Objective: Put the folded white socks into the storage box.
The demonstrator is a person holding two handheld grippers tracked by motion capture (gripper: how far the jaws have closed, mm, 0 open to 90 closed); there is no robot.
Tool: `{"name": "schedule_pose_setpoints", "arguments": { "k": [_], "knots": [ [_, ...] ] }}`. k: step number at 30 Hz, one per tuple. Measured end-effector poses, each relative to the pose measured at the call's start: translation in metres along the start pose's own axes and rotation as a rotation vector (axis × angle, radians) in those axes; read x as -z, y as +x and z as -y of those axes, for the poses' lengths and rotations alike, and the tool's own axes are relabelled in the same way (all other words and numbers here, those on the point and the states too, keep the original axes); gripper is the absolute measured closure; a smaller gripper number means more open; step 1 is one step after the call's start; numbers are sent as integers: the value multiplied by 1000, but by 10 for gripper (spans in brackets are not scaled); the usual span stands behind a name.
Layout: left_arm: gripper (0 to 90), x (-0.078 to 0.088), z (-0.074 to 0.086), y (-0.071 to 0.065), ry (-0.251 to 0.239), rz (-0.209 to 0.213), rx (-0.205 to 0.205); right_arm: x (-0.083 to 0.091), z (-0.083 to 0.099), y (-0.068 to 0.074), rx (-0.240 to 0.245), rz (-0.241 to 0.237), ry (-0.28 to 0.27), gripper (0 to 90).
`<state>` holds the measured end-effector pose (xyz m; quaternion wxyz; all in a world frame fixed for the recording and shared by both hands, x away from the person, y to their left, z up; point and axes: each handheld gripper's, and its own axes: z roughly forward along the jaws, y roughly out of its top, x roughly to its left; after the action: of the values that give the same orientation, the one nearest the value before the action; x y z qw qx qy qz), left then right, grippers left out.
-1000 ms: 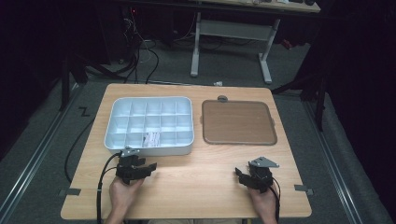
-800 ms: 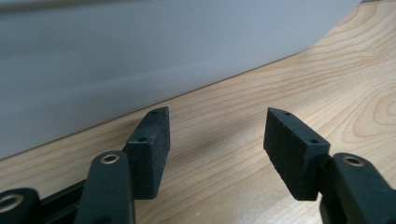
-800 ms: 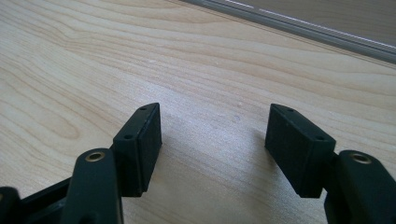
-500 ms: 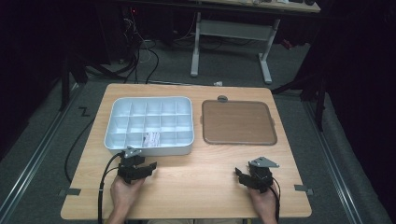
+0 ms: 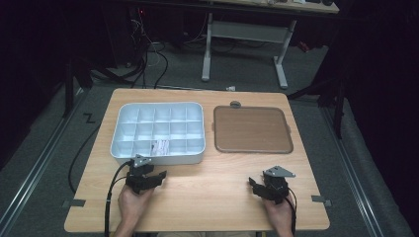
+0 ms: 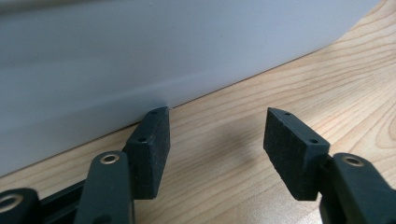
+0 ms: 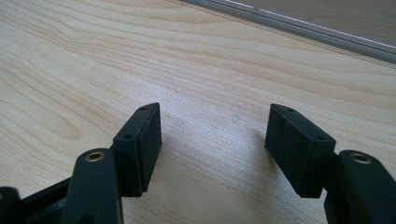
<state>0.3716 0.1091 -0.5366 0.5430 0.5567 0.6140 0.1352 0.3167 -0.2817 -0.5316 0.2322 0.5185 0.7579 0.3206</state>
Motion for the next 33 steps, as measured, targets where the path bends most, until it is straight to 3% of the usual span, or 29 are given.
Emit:
{"name": "schedule_pose_setpoints", "arguments": {
  "k": [12,22,27,33],
  "knots": [
    [409,-1,6,-2,-16,-5,-72,0,0,0,0,0,0,365],
    [401,-1,9,-4,-22,-7,-92,0,0,0,0,0,0,365],
    [400,0,11,-2,-52,3,-84,0,0,0,0,0,0,365],
    [398,0,16,-4,-64,-4,-125,0,0,0,0,0,0,365]
  ]
}}
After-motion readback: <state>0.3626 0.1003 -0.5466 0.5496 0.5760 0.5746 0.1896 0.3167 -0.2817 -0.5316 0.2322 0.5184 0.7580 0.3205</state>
